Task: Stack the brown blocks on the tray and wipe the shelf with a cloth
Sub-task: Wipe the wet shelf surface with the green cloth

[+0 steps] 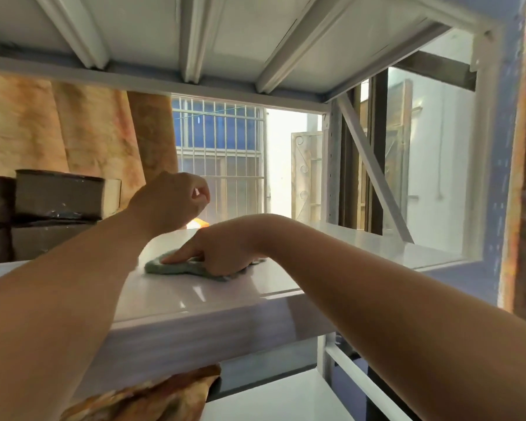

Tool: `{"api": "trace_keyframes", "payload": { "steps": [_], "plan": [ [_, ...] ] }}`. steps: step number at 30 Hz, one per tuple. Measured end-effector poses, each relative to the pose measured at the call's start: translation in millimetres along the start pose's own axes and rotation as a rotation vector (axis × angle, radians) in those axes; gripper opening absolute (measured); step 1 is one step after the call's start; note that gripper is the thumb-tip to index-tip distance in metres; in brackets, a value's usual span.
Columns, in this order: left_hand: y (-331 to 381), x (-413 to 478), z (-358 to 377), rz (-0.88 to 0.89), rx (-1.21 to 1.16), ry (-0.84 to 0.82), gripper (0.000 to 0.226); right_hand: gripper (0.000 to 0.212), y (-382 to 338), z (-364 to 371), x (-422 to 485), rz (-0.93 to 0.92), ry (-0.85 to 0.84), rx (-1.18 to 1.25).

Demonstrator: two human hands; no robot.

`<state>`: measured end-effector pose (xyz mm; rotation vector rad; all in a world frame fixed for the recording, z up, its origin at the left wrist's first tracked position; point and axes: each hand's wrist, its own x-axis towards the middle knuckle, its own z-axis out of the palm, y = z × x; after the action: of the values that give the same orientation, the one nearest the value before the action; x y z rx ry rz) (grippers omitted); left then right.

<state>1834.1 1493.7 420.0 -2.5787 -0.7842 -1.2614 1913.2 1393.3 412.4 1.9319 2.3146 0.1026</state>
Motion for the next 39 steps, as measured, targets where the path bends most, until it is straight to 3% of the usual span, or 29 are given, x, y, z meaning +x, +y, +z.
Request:
{"api": "trace_keyframes", "payload": {
  "steps": [3,7,11,19,23,25,28,31,36,39],
  "plan": [
    [-5.5,0.8,-4.3,-0.071,-0.027,-0.069,0.021,0.059,-12.3,8.6,-11.7,-0.077,0.098,0.013],
    [-4.1,-3.4,-2.9,-0.099,-0.033,-0.148,0.020,0.051,-13.2,26.5,-30.0,0.047,0.207,0.056],
    [0.8,-9.4,-2.8,-0.120,-0.037,-0.217,0.020,0.043,11.5,36.4,-54.8,0.165,0.173,0.381],
    [7.6,-15.6,-2.4,-0.153,-0.027,-0.220,0.019,0.040,67.1,45.2,-102.1,0.359,0.083,0.258],
    [9.7,-16.6,1.3,-0.146,-0.023,-0.244,0.020,0.045,125.8,45.9,-129.1,0.641,0.029,0.454],
    [10.5,-15.8,2.8,-0.152,-0.030,-0.250,0.020,0.043,158.5,48.9,-136.9,0.814,0.049,0.411],
    [10.3,-14.0,4.9,-0.150,-0.024,-0.262,0.020,0.037,181.1,46.7,-140.3,0.912,0.052,0.327],
    [10.3,-13.5,6.1,-0.151,-0.016,-0.278,0.020,0.029,181.8,46.3,-124.5,0.940,0.138,0.277],
    [12.0,-10.1,3.1,-0.138,-0.048,-0.286,0.020,0.065,152.2,53.7,-101.4,0.915,0.071,0.416],
    [14.1,-9.7,6.5,-0.114,-0.027,-0.280,0.020,0.062,135.8,48.9,-109.3,0.834,0.037,0.458]
  ]
}}
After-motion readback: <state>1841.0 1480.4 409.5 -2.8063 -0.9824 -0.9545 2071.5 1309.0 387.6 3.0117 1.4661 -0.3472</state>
